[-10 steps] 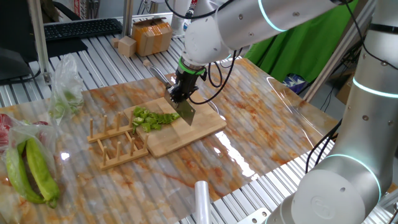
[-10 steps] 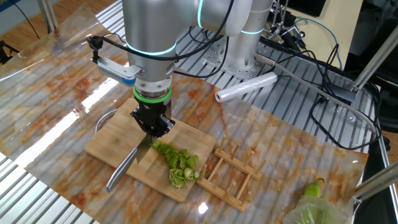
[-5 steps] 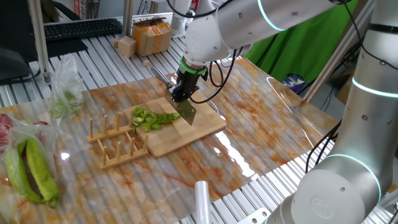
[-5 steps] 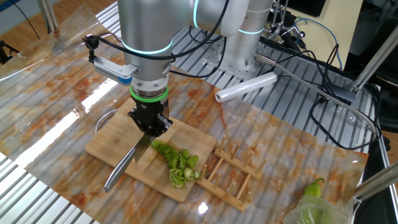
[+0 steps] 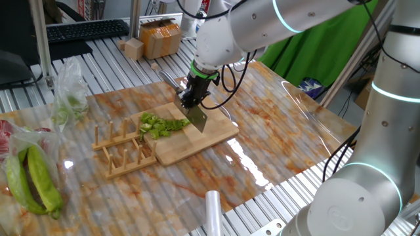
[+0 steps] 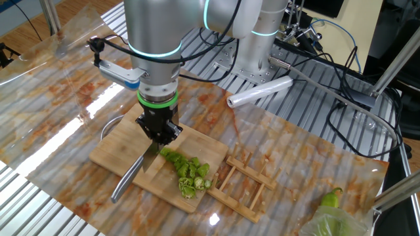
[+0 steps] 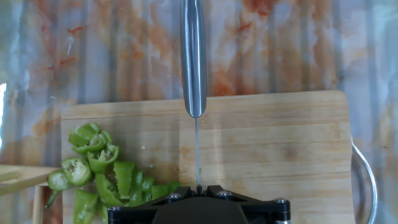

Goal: Chop the chili peppers

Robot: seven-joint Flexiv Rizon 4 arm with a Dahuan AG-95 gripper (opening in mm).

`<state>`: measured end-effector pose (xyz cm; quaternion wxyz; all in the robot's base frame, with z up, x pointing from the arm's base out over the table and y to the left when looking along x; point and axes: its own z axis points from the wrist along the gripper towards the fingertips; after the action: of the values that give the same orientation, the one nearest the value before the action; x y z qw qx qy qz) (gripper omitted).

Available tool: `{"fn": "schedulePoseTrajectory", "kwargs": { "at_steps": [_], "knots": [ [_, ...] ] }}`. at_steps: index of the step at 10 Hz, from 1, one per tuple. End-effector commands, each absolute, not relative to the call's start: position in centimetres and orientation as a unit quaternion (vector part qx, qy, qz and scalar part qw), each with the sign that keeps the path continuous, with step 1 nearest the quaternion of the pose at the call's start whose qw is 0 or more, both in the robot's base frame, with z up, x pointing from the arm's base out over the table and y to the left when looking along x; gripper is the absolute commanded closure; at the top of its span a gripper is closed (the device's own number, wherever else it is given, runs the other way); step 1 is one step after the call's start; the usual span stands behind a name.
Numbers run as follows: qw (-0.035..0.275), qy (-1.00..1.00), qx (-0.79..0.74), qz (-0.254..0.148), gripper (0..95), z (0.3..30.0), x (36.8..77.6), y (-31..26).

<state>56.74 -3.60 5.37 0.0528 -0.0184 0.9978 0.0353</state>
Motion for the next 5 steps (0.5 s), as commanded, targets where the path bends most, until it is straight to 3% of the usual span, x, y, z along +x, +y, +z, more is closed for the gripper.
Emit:
{"fn": "schedulePoseTrajectory", "kwargs": {
  "at_steps": [1,5],
  "knots": [
    [0.060,0.997,-0.017,0.036,95.0,3.8,56.9,-3.3],
    [0.065,0.997,-0.009,0.041,95.0,2.5,57.1,-3.0]
  ]
}}
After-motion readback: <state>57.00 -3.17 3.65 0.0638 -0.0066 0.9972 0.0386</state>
